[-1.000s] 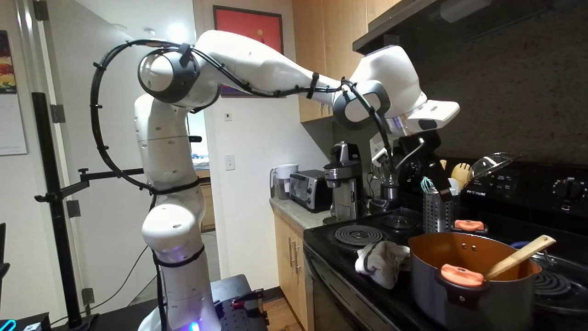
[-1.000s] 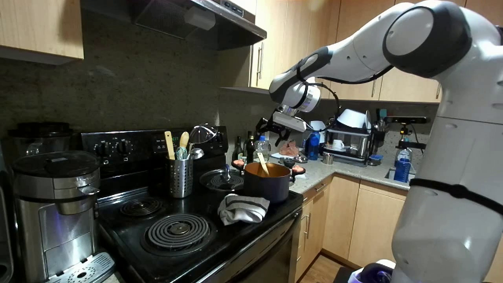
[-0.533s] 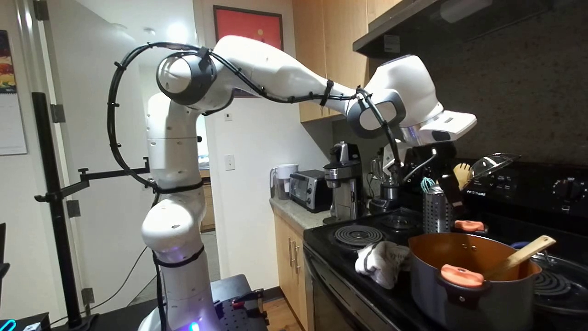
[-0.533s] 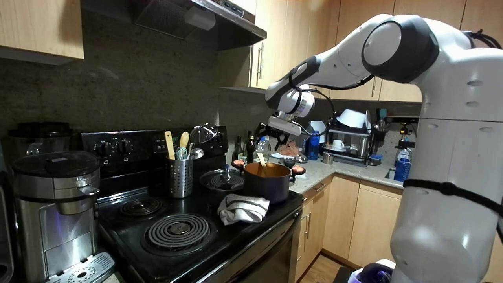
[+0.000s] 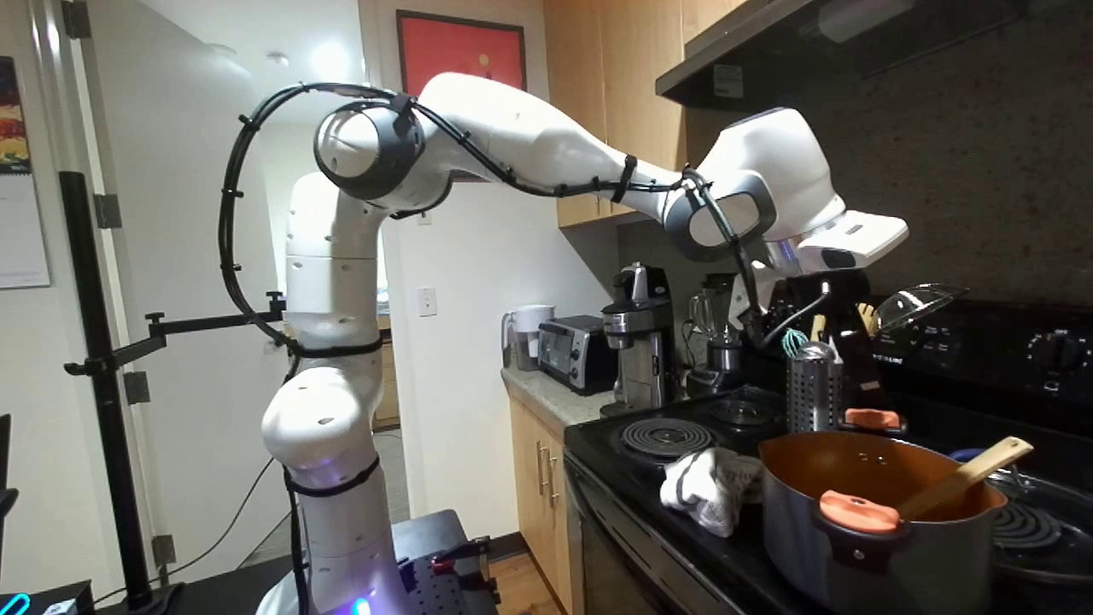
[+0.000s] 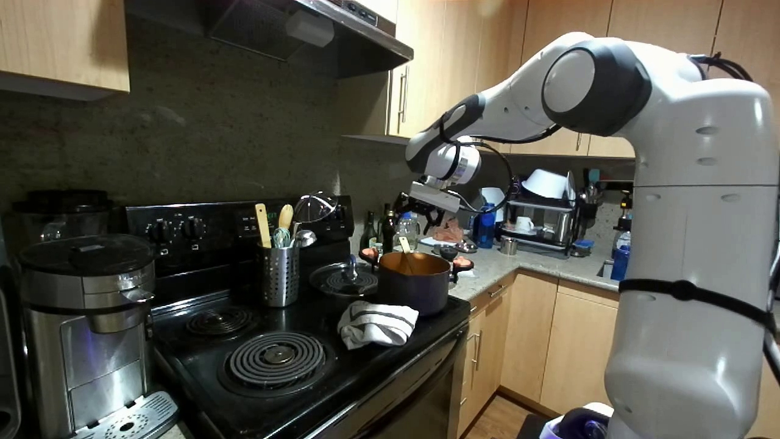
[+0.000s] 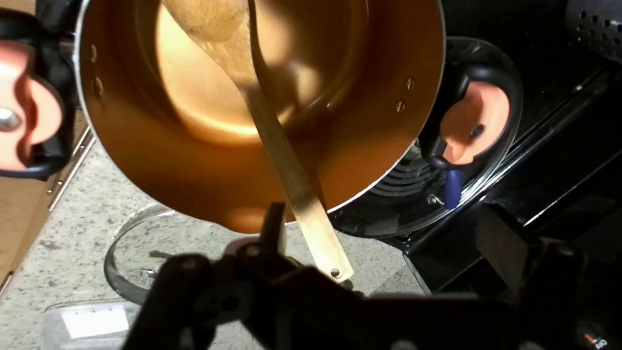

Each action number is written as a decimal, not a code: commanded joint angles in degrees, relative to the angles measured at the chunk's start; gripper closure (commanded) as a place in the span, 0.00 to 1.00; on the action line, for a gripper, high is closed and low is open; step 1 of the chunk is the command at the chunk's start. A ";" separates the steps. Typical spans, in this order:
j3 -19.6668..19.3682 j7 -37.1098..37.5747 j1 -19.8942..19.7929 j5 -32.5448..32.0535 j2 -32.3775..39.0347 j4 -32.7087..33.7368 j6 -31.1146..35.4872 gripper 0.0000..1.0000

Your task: Place the wooden spoon in the utensil holder

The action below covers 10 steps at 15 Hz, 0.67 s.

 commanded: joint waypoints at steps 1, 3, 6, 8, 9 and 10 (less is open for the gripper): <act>0.09 6.15 -1.77 -0.09 7.54 8.95 -0.42 0.00; -0.43 9.78 -2.21 -1.30 11.17 12.75 -0.59 0.00; -1.26 14.34 -2.36 -3.32 16.00 17.64 -1.31 0.00; -1.55 16.24 -2.38 -4.73 18.83 20.61 -1.80 0.00; -1.62 16.80 -2.43 -5.21 20.32 22.18 -1.87 0.00; -1.70 17.33 -2.53 -5.67 21.54 23.66 -2.16 0.00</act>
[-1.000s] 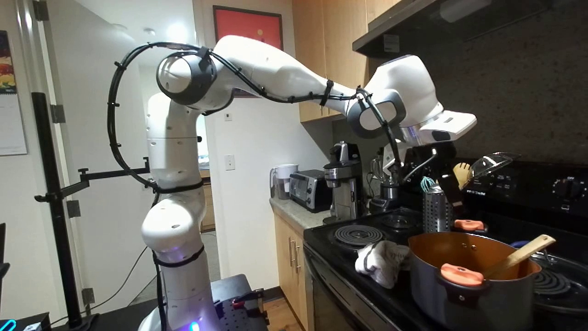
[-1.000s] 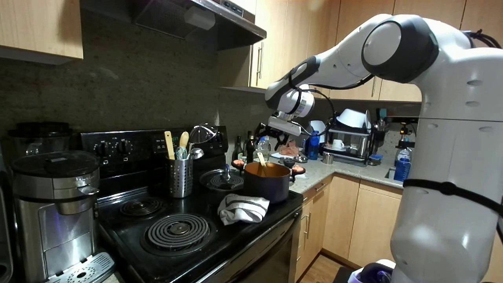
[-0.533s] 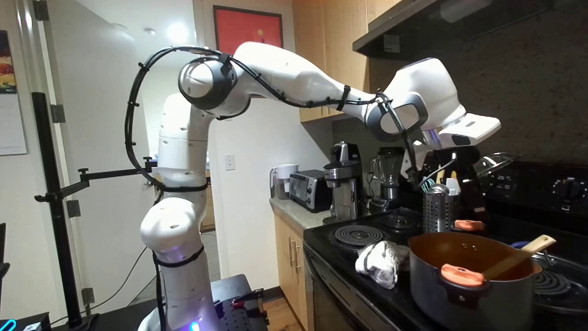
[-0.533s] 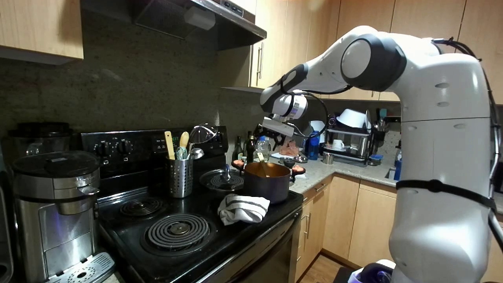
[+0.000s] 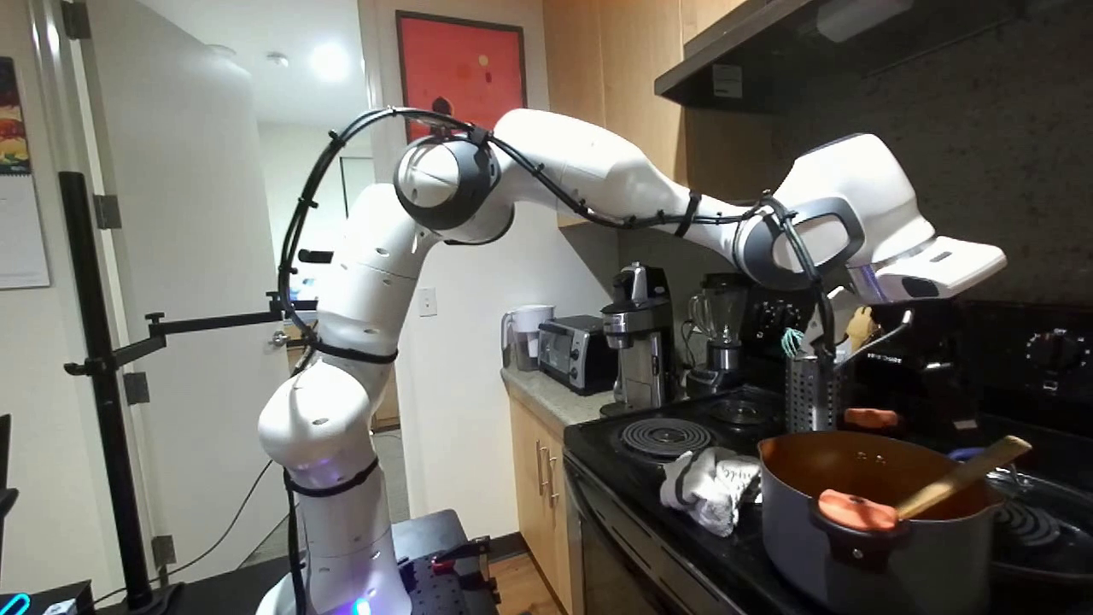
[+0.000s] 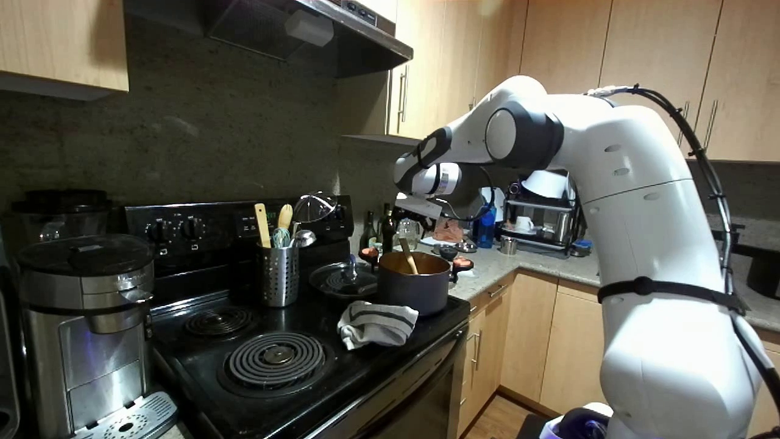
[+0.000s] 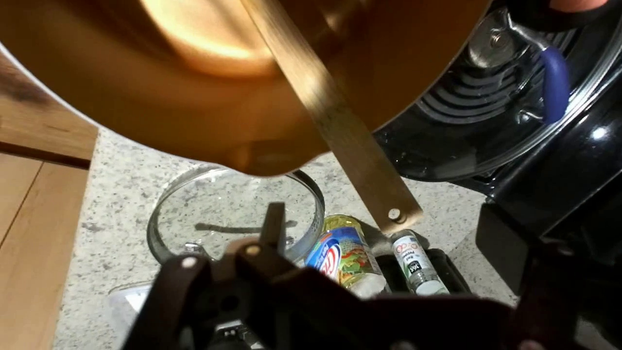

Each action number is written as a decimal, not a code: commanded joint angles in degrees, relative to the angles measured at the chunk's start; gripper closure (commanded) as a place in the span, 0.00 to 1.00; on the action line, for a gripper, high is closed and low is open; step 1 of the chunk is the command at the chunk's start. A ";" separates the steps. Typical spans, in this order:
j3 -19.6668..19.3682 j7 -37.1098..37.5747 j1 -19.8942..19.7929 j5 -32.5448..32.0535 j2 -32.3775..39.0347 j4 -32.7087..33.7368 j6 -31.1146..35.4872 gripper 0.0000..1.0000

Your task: Place the wooden spoon in the utensil holder

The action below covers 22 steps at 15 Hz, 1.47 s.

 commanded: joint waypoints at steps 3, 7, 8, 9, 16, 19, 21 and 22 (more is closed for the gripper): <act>-0.55 2.67 -0.99 -2.25 8.14 10.82 -2.94 0.00; 0.36 0.16 -2.59 -2.19 11.32 15.17 -3.66 0.00; 0.69 -0.26 -2.89 -1.90 11.73 15.66 -3.92 0.00; 0.88 -0.36 -3.04 -1.73 12.01 15.99 -4.29 0.00; 3.33 -4.27 -3.27 -1.50 11.83 14.72 -6.29 0.00; 3.47 -6.04 -3.66 -1.71 12.61 15.13 -6.63 0.01; 3.43 -7.01 -3.89 -1.79 12.89 15.06 -6.69 0.26; 3.44 -7.38 -3.96 -1.82 12.87 14.86 -6.58 0.30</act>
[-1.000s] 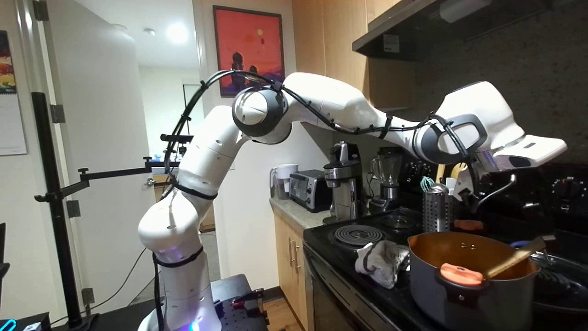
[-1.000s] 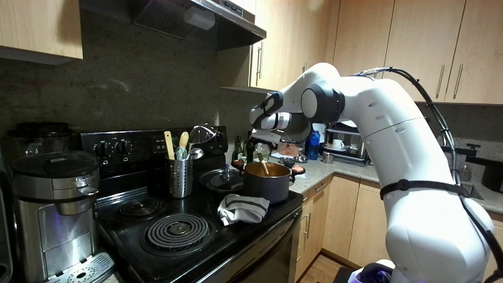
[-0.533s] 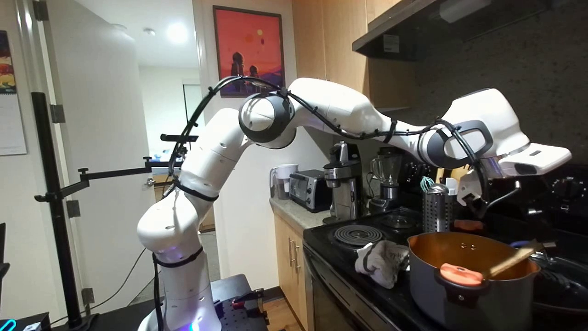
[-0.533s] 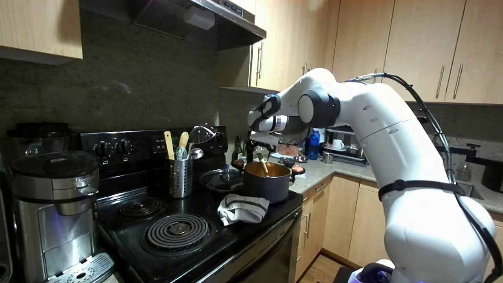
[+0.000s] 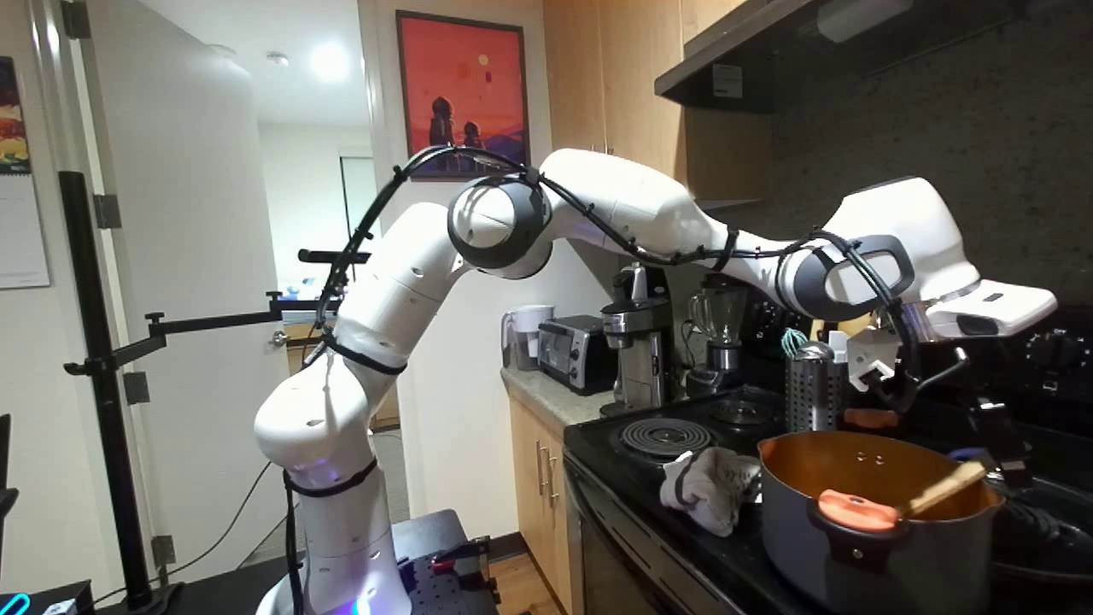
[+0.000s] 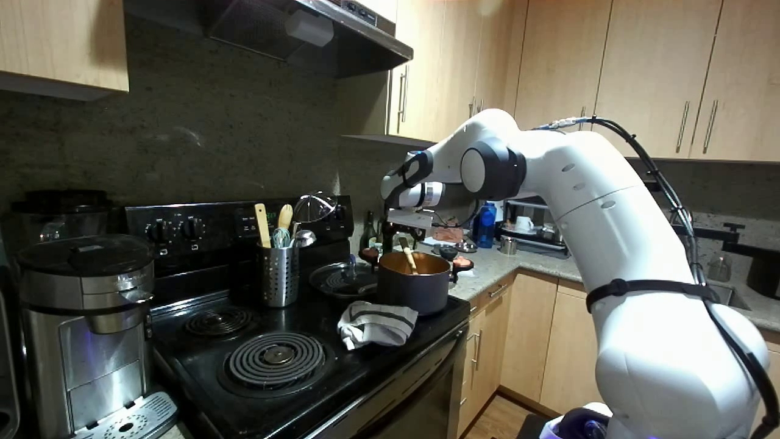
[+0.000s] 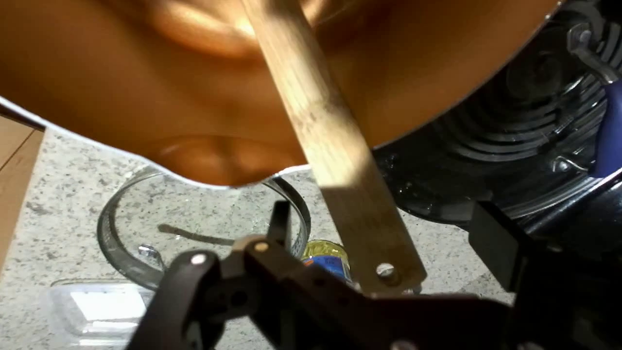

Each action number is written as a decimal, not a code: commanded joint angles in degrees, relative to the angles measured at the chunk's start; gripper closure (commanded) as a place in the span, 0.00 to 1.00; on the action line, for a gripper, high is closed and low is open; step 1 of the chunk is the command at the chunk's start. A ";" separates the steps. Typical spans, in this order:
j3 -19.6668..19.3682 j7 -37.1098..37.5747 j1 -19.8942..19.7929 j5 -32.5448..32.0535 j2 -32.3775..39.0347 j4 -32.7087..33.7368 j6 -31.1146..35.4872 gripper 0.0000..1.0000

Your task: Place the wooden spoon in the utensil holder

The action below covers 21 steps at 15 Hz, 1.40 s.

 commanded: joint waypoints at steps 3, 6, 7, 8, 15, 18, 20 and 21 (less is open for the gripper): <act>1.07 -3.00 -1.43 0.08 0.17 0.94 -1.55 0.54; 0.86 -3.44 -0.91 0.54 -1.06 -0.08 -0.59 0.75; 0.96 -3.56 -0.86 0.62 -1.32 -0.18 -0.50 0.84; 1.03 -3.64 -0.77 0.65 -1.64 -0.41 -0.34 0.90; 1.94 -4.88 -0.43 0.83 -4.53 -1.83 0.51 0.98; 2.52 -5.74 -0.67 1.27 -6.33 -2.13 0.66 0.98; 2.63 -6.27 -0.74 1.70 -7.54 -2.22 0.68 0.98; 2.68 -6.39 -0.79 1.89 -8.06 -2.21 0.63 0.98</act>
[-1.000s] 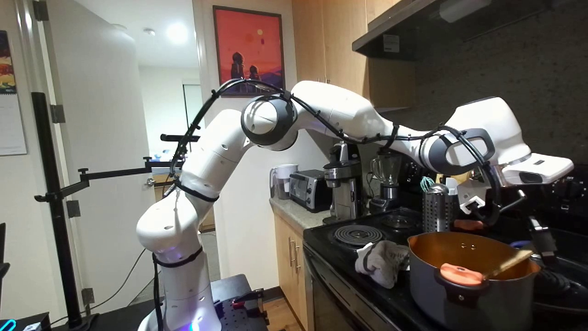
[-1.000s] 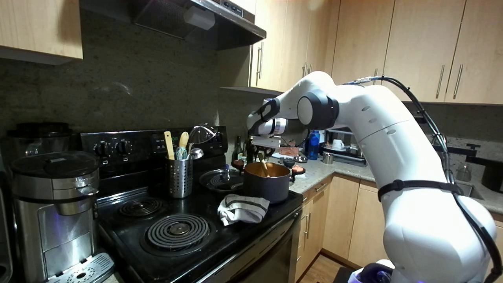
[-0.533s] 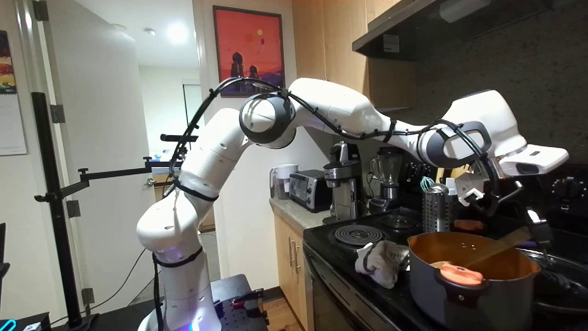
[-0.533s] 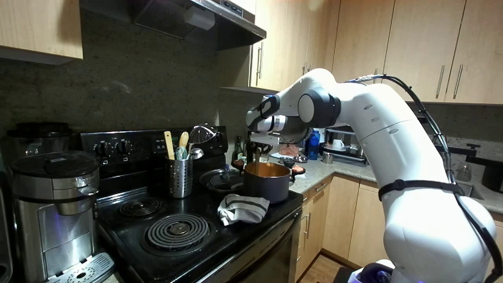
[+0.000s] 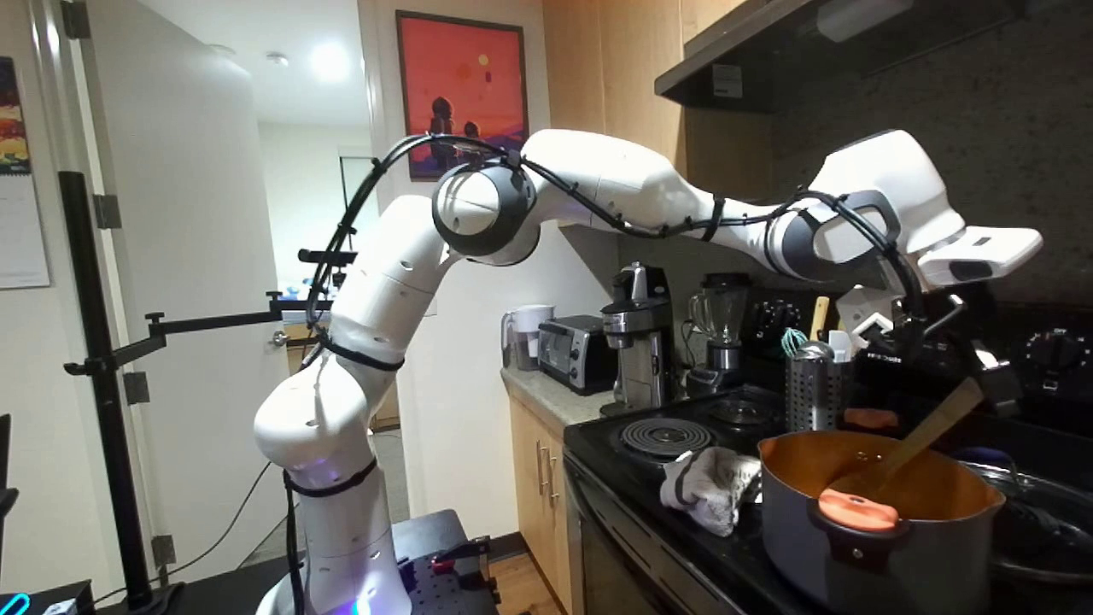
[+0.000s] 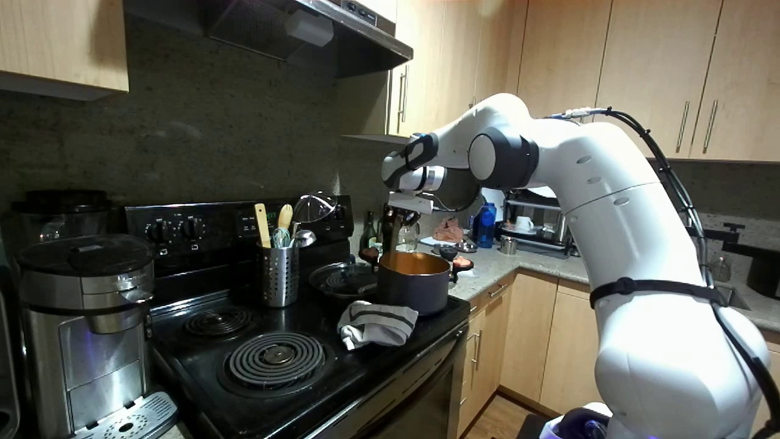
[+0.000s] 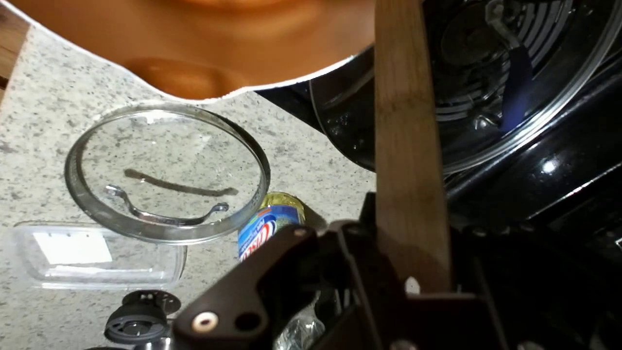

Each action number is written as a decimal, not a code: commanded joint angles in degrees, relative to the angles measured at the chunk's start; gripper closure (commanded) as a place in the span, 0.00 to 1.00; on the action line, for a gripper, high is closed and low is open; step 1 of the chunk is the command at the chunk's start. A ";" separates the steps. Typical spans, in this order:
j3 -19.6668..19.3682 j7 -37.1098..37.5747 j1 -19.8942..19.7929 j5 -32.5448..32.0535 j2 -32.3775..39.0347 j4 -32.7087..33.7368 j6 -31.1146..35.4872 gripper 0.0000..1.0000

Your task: Place the wooden spoon in the utensil holder

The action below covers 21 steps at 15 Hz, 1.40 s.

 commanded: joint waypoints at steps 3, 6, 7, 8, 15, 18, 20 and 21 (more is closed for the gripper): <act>1.03 -3.12 -0.45 1.88 -5.42 -2.91 0.74 0.98; 1.01 -4.07 -0.25 2.41 -7.14 -3.61 1.10 0.98; 1.00 -4.20 -0.20 2.53 -7.59 -3.75 1.18 0.98; 1.07 -4.27 -0.17 2.65 -8.13 -3.91 1.08 0.98; 2.35 -5.46 -0.37 4.78 -12.34 -4.62 1.24 0.98; 2.37 -6.27 -0.37 5.63 -13.12 -4.94 0.94 0.98; 1.73 -4.80 -0.18 5.12 -13.16 -5.78 -0.20 0.98; 1.45 -4.25 -0.11 4.70 -13.30 -6.62 -0.51 0.68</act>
